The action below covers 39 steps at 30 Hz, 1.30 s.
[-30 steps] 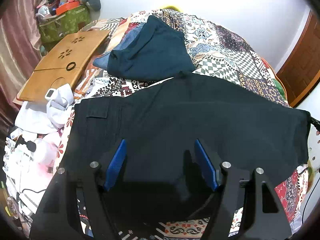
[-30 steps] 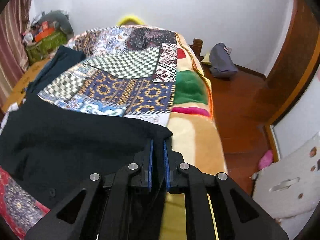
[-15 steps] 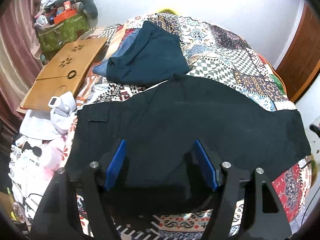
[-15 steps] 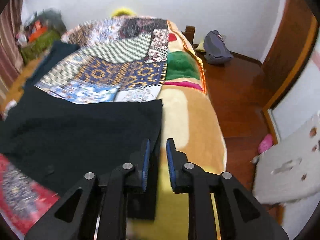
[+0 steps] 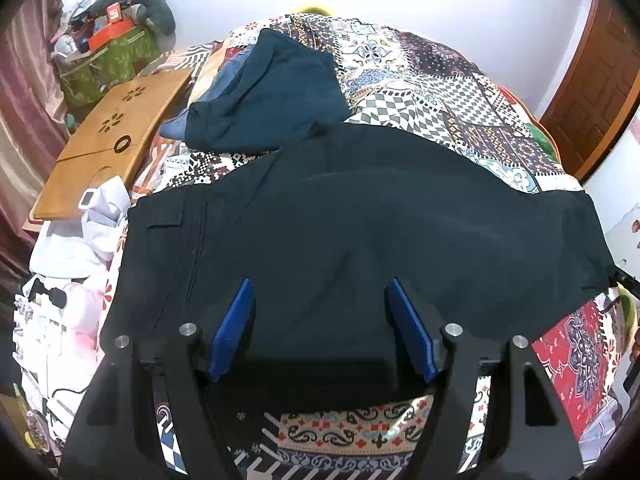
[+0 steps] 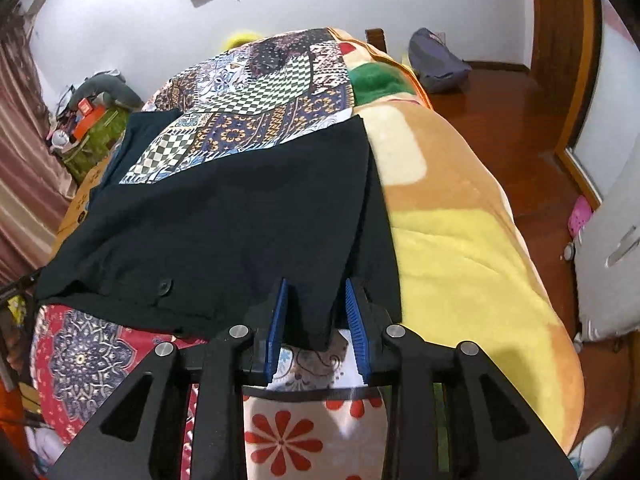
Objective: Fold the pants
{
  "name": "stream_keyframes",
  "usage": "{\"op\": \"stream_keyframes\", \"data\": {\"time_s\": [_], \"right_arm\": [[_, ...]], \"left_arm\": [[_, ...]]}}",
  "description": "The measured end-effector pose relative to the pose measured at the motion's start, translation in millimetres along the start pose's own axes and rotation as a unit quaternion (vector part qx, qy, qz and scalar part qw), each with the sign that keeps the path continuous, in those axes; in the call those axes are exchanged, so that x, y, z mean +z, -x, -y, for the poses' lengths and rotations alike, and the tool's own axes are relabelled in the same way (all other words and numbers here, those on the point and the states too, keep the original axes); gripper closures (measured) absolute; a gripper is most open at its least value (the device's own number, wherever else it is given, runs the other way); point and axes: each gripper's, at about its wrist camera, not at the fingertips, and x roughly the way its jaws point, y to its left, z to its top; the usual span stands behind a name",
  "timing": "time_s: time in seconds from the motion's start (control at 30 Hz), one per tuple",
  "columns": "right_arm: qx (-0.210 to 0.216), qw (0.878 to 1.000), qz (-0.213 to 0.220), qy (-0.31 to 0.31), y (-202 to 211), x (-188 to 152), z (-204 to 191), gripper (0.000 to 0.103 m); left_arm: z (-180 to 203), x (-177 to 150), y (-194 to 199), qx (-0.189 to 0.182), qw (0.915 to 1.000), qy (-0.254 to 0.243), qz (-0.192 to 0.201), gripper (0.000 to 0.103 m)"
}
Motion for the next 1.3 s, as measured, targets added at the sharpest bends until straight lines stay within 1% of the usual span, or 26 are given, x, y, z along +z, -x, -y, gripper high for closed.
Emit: {"op": "stream_keyframes", "data": {"time_s": [0.03, 0.1, 0.23, 0.33, 0.4, 0.43, 0.47, 0.5, 0.53, 0.57, 0.6, 0.67, 0.73, 0.8, 0.87, 0.9, 0.93, 0.97, 1.0, 1.03, 1.1, 1.2, 1.3], "right_arm": [[-0.005, 1.0, 0.002, 0.004, -2, 2, -1, 0.083], [-0.011, 1.0, 0.002, 0.022, -1, 3, -4, 0.087], [-0.008, 0.999, 0.012, 0.05, 15, 8, -2, 0.098], [-0.034, 0.997, 0.024, 0.066, 27, 14, 4, 0.099], [-0.037, 0.997, 0.028, 0.056, 30, 19, 14, 0.099], [-0.041, 0.997, 0.023, 0.057, 28, 21, 17, 0.099], [-0.054, 0.996, 0.016, 0.063, 24, 20, 18, 0.099], [-0.077, 0.994, 0.011, 0.073, 20, 18, 18, 0.1], [-0.112, 0.99, 0.003, 0.088, 13, 14, 21, 0.1], [-0.119, 0.989, -0.008, 0.084, 9, 12, 26, 0.1], [-0.119, 0.99, -0.015, 0.069, 8, 10, 35, 0.1], [-0.113, 0.992, -0.01, 0.047, 15, 8, 42, 0.1], [-0.104, 0.994, 0.012, 0.041, 30, 11, 37, 0.1], [-0.079, 0.995, 0.029, 0.045, 40, 18, 24, 0.099], [-0.047, 0.996, 0.041, 0.058, 44, 29, 4, 0.095], [-0.034, 0.996, 0.045, 0.065, 43, 35, -6, 0.087], [-0.016, 0.996, 0.05, 0.074, 41, 40, -19, 0.073], [0.006, 0.995, 0.057, 0.082, 38, 46, -34, 0.066], [0.026, 0.994, 0.062, 0.091, 33, 51, -48, 0.055], [0.045, 0.992, 0.063, 0.1, 27, 56, -63, 0.049], [0.081, 0.988, 0.058, 0.114, 14, 64, -90, 0.043], [0.132, 0.982, 0.044, 0.131, -11, 72, -131, 0.042], [0.154, 0.977, 0.024, 0.145, -43, 79, -162, 0.03]], "left_arm": [[-1, 0, 1, 0.0, 1.0, 0.001, 0.0, 0.033], [-1, 0, 2, 0.003, 1.0, 0.001, 0.0, 0.033], [0, 2, 6, 0.017, 0.9998, -0.007, 0.004, 0.033], [-1, 5, 11, 0.024, 0.9996, -0.012, 0.012, 0.033], [-2, 7, 16, 0.023, 0.9995, -0.011, 0.019, 0.032], [-4, 8, 18, 0.022, 0.9995, -0.009, 0.022, 0.032], [-4, 9, 18, 0.023, 0.9994, -0.008, 0.024, 0.03], [-5, 10, 19, 0.024, 0.9994, -0.007, 0.025, 0.03], [-5, 11, 20, 0.025, 0.9993, -0.007, 0.027, 0.03], [-6, 11, 20, 0.026, 0.9993, -0.007, 0.027, 0.03], [-7, 12, 19, 0.025, 0.9993, -0.006, 0.027, 0.03], [-7, 13, 18, 0.024, 0.9993, -0.004, 0.027, 0.03], [-6, 18, 17, 0.023, 0.9994, -0.008, 0.026, 0.029], [-3, 24, 17, 0.023, 0.9993, -0.015, 0.027, 0.029], [0, 33, 17, 0.018, 0.9991, -0.023, 0.031, 0.026], [3, 39, 17, 0.011, 0.999, -0.025, 0.034, 0.023], [5, 46, 16, 0.003, 0.999, -0.027, 0.036, 0.022], [7, 50, 15, -0.003, 0.9989, -0.029, 0.037, 0.02], [10, 57, 14, -0.01, 0.9988, -0.03, 0.037, 0.017], [12, 64, 11, -0.015, 0.9988, -0.03, 0.036, 0.015], [14, 75, 4, -0.026, 0.9988, -0.028, 0.029, 0.012], [17, 91, -15, -0.039, 0.9989, -0.026, 0.007, 0.011], [16, 103, -38, -0.04, 0.9989, -0.02, -0.017, 0.011]]}}
